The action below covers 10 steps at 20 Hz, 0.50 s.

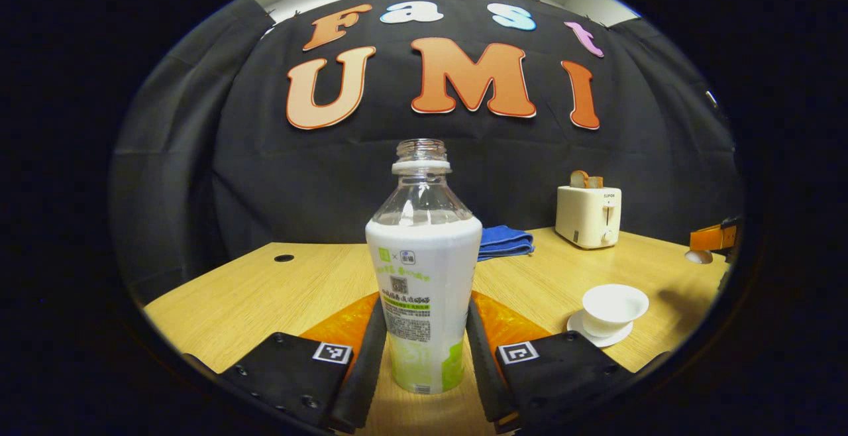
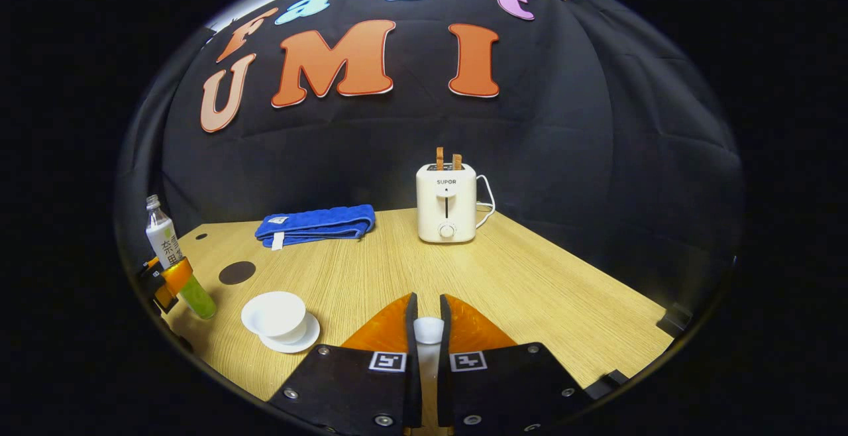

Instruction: Open the teacup lid with one hand, grasp the water bottle and pour water into the teacup with the other hand; after pouring, place the water bottle on the coaster and then close the teacup lid.

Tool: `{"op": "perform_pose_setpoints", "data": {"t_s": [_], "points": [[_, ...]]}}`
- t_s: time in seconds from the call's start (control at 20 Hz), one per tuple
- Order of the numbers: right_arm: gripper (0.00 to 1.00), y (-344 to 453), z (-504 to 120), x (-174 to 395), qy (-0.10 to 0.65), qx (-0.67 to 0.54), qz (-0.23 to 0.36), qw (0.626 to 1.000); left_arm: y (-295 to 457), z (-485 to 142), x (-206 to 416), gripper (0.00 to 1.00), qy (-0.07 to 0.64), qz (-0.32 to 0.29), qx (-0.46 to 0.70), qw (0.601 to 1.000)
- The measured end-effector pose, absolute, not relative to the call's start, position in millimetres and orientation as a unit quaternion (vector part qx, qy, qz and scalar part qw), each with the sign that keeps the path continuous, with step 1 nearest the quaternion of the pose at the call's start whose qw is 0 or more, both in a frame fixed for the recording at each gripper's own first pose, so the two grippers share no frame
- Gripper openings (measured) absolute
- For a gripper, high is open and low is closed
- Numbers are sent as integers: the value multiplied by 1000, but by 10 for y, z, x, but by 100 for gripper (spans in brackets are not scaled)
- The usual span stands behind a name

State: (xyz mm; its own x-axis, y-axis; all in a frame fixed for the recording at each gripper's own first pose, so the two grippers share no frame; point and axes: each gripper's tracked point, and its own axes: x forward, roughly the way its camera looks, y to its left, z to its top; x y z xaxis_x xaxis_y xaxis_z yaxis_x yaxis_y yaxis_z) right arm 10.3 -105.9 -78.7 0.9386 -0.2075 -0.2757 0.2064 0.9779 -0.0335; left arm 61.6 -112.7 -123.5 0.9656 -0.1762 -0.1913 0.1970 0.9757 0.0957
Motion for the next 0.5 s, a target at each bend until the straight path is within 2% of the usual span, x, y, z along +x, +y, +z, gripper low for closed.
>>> {"op": "perform_pose_setpoints", "data": {"t_s": [0.15,0.5], "points": [[10,-1074,-778,76,139,1,-106,985,-1151,-1086,628,65,82,-107,101,986],[10,-1099,-715,11,134,7,-108,985,-1538,-967,632,65,82,-183,209,957]]}}
